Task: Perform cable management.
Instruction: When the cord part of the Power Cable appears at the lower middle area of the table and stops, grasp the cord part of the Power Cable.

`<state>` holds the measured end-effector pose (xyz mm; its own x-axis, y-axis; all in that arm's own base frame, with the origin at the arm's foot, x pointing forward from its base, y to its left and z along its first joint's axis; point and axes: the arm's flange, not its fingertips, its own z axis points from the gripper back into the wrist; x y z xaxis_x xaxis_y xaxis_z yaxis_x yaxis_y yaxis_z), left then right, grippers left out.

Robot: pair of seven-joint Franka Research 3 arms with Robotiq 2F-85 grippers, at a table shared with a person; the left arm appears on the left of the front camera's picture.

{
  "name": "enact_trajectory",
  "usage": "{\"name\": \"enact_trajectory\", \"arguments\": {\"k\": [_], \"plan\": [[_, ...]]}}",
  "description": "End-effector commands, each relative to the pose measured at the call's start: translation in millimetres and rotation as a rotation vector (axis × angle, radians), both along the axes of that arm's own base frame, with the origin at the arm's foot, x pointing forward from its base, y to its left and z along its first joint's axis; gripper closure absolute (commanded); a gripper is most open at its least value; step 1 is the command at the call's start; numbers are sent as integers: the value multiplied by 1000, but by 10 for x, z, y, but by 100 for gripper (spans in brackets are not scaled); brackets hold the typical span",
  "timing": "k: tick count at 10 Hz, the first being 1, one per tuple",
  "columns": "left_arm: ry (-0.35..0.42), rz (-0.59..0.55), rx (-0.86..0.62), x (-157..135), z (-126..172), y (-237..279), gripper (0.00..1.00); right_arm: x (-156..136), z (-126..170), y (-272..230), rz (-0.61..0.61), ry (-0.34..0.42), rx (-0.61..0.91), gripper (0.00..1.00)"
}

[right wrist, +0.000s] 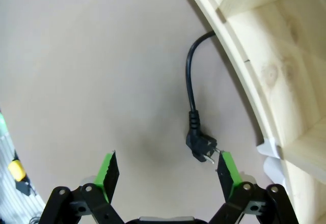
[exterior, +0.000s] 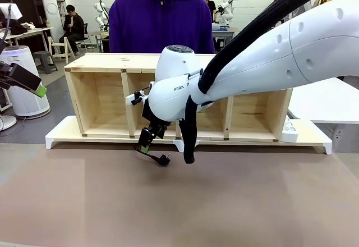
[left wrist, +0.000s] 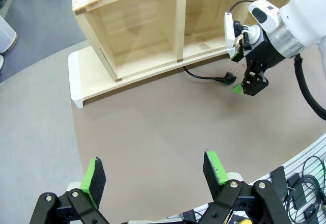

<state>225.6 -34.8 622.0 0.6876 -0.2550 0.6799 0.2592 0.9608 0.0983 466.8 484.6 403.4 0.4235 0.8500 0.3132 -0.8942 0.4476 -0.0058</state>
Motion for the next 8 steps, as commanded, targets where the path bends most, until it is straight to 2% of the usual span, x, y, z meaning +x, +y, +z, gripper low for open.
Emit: {"name": "enact_trajectory", "arguments": {"k": [1,8], "plan": [[-7,5,-9,16,7,2,0,79,-26,138,-32,26,-61,0],[-7,5,-9,16,7,2,0,109,-117,172,5,44,-26,0]]}}
